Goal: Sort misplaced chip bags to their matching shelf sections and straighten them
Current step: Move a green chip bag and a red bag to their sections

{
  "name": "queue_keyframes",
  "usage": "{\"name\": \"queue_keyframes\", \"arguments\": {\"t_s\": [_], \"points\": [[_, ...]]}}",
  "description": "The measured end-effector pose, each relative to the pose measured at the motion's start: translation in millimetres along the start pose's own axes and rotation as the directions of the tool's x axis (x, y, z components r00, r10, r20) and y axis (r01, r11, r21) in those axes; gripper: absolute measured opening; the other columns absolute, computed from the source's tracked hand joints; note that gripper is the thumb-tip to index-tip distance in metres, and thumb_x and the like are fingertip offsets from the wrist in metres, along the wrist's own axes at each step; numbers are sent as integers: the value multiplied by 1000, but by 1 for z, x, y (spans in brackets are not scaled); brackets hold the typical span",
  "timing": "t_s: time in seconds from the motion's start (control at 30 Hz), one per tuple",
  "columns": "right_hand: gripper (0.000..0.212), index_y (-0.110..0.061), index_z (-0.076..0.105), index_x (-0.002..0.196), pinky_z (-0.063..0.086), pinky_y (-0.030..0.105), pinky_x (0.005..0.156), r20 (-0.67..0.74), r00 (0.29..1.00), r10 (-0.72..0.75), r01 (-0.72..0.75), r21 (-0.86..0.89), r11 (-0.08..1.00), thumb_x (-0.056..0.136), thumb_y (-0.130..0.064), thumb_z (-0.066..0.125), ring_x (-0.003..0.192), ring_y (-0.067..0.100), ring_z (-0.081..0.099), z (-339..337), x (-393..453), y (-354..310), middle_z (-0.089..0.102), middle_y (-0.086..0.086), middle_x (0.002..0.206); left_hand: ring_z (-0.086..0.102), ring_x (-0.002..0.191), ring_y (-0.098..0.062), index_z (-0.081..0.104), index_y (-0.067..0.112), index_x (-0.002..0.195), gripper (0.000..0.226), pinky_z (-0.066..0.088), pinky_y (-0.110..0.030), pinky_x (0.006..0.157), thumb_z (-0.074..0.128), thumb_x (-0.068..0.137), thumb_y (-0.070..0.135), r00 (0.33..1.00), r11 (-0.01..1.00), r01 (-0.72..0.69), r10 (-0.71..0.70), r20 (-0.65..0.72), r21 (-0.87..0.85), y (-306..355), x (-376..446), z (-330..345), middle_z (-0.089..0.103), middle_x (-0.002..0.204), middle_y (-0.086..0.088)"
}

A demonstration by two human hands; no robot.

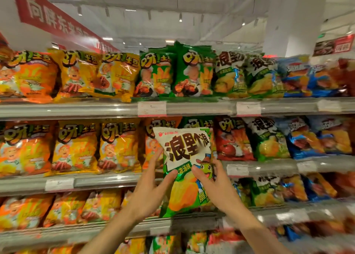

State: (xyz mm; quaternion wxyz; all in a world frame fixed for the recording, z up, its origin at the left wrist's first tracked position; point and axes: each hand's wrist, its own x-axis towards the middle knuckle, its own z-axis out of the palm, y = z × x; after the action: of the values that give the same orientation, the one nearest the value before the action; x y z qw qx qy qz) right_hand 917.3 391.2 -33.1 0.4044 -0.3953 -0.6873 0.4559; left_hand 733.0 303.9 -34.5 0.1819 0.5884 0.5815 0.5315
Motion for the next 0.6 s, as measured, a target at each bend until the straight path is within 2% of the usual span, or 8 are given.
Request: {"name": "queue_keyframes", "arguments": {"t_s": [0.07,0.17,0.23,0.37,0.43,0.47,0.53,0.6], "points": [[57,-40,48,124,50,29,92,4,1000,30,-30,0,1000,77,-66,67,97,-7,64,-37,-4,14,67,-24,106,55,116,10,19,64,140,68,51,-25,95,59,85,61,1000,1000,10,-10,3,-4,14,0,37,40,140,35],[59,-41,44,125,52,27,86,-14,998,66,-66,-12,998,77,-69,64,95,-6,64,-87,-11,29,67,-20,104,52,129,-7,18,67,140,73,47,-43,106,58,80,72,999,1000,27,-27,34,5,28,8,85,40,142,34],[58,-39,42,128,47,19,77,-18,996,88,-88,-9,996,80,-66,61,92,-8,63,-113,-10,36,68,-18,100,50,130,-7,16,67,140,74,47,-44,106,56,78,76,998,999,40,-41,51,24,36,14,111,39,143,34],[73,-36,41,133,46,28,84,-40,992,116,-116,-11,993,73,-74,59,101,2,62,-148,7,53,68,-14,107,44,134,-4,12,69,140,74,42,-43,110,55,80,75,995,997,69,-72,66,47,44,35,148,35,139,38],[69,-37,42,129,47,29,86,-46,990,133,-133,9,991,73,-74,58,100,2,62,-157,18,58,66,-13,108,39,135,-1,10,68,141,76,40,-38,112,55,80,75,995,995,74,-78,68,69,42,48,160,32,145,36],[69,-38,42,128,48,31,89,-47,990,136,-136,5,991,72,-75,58,101,4,62,-161,24,61,65,-13,109,37,135,1,10,66,142,77,40,-29,109,56,81,73,994,994,78,-83,69,78,42,55,165,29,147,35],[71,-40,41,127,49,36,96,-40,991,131,-131,-19,991,70,-79,57,103,5,62,-166,36,68,64,-12,112,40,125,10,13,62,142,77,40,-10,92,60,81,67,994,995,75,-80,77,58,43,66,173,29,139,41],[72,-42,39,129,49,35,96,-36,992,122,-124,-51,991,71,-82,55,105,3,62,-168,47,71,64,-15,115,43,122,9,16,61,141,77,44,-11,88,64,80,62,994,997,72,-74,76,23,41,77,178,31,130,46]]}}
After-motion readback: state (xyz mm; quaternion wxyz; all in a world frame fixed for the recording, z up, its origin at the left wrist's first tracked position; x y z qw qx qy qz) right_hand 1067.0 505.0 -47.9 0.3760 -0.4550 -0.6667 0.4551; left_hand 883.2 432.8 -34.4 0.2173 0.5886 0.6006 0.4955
